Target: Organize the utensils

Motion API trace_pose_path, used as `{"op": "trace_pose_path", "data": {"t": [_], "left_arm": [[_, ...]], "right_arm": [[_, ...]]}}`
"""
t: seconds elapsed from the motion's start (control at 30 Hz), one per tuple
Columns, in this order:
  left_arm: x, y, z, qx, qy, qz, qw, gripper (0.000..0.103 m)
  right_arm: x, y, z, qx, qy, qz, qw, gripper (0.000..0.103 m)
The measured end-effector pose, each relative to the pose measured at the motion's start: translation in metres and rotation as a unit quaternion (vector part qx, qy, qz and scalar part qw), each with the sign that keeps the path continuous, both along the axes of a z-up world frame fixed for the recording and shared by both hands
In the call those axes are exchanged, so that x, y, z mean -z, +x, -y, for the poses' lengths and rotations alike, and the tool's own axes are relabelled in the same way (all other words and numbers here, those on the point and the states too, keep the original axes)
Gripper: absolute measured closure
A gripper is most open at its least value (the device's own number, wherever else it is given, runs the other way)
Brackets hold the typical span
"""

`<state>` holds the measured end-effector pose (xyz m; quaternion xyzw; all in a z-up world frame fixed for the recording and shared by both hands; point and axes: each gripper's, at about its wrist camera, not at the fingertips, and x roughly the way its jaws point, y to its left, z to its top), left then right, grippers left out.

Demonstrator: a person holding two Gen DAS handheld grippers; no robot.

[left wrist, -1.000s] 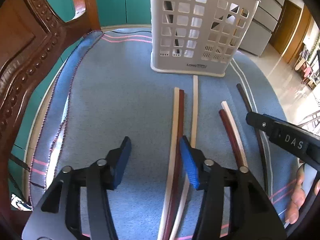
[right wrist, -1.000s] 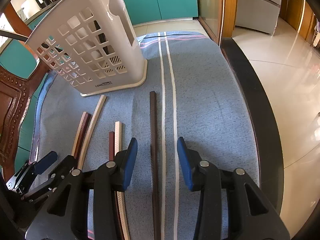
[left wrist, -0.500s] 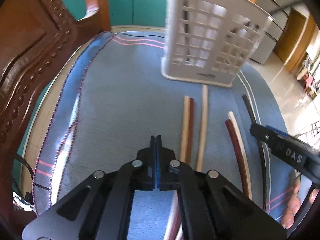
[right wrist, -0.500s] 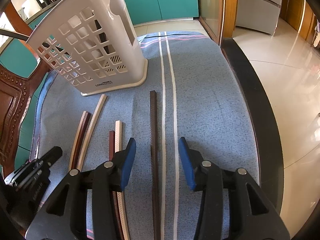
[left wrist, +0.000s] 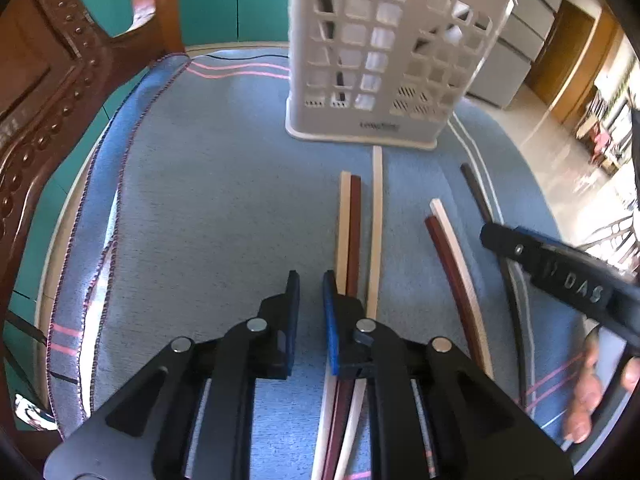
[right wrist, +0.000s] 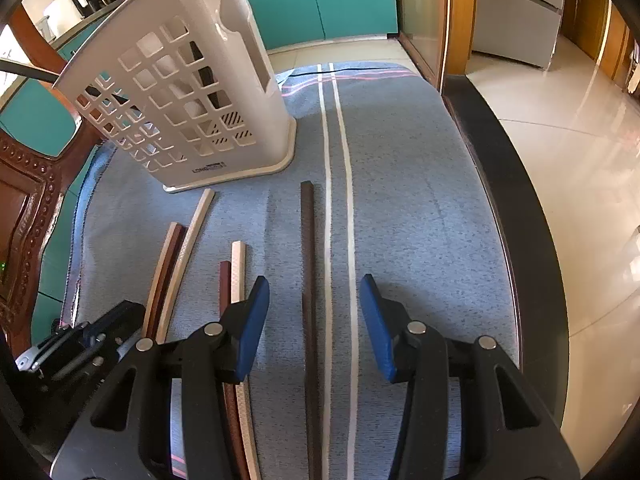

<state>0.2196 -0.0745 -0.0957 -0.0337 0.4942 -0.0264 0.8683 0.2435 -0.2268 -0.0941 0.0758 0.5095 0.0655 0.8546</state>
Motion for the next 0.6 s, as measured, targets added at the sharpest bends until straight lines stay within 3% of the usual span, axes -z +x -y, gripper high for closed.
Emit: {"op": "trace_pose_path", "data": {"t": [0.2, 0.3, 0.53, 0.6], "left_arm": [[0.001, -0.001, 0.008, -0.003, 0.026, 0.010, 0.9996, 0.090], [0.000, -0.004, 0.006, -0.014, 0.028, 0.009, 0.9995, 0.101], [-0.010, -0.005, -0.016, -0.041, -0.006, 0.023, 0.9989, 0.102], [-0.013, -0.005, -0.016, -0.022, -0.026, 0.023, 0.9992, 0.102]], "right_arm": [[0.001, 0.000, -0.001, -0.001, -0.002, 0.000, 1.000, 0.055], [0.001, 0.000, -0.002, -0.001, -0.002, 0.000, 1.000, 0.055], [0.001, 0.000, -0.002, -0.001, -0.002, 0.000, 1.000, 0.054], [0.001, 0.000, -0.002, -0.001, -0.002, 0.000, 1.000, 0.053]]}}
